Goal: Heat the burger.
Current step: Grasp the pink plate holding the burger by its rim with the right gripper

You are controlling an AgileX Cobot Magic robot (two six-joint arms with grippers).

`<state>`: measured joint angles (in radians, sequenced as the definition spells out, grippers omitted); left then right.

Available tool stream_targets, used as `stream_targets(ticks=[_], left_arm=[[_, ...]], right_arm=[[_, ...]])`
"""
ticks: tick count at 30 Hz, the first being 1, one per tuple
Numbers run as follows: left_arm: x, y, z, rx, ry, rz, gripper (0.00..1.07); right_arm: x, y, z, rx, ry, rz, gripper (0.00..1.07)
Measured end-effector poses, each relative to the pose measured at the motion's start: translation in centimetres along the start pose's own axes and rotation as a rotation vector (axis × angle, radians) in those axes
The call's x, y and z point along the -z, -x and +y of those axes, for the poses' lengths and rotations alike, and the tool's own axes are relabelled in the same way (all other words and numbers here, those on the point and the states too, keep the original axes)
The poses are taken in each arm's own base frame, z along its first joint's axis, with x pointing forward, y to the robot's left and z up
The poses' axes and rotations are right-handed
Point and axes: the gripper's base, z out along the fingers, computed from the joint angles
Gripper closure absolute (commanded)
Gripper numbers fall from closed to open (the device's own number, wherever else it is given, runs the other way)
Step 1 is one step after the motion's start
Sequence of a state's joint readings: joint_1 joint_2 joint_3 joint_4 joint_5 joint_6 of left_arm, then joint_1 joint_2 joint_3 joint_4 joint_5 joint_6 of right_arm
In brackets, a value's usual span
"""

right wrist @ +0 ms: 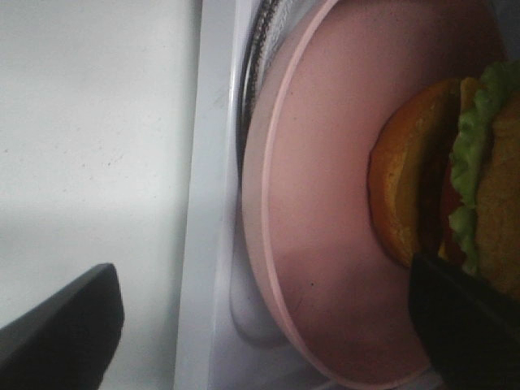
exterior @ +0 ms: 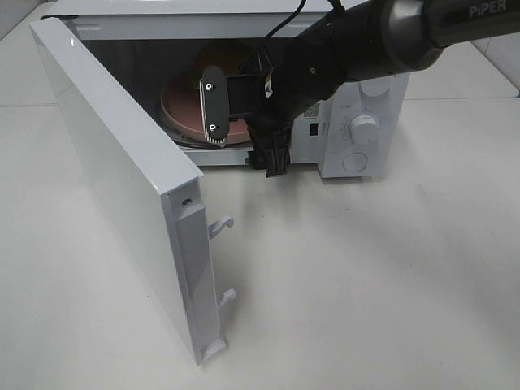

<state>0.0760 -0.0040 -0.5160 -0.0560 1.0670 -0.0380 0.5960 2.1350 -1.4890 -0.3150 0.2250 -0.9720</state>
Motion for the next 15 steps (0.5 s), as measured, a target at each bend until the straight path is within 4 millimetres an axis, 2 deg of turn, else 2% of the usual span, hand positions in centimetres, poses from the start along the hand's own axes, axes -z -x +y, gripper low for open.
stream_targets(ticks=[15], left_arm=[[0.0,0.0,0.0,0.000,0.000,0.000,0.06]], right_arm=[[-4.1,0.3,-0.2,-0.013,-0.003,0.002,0.19]])
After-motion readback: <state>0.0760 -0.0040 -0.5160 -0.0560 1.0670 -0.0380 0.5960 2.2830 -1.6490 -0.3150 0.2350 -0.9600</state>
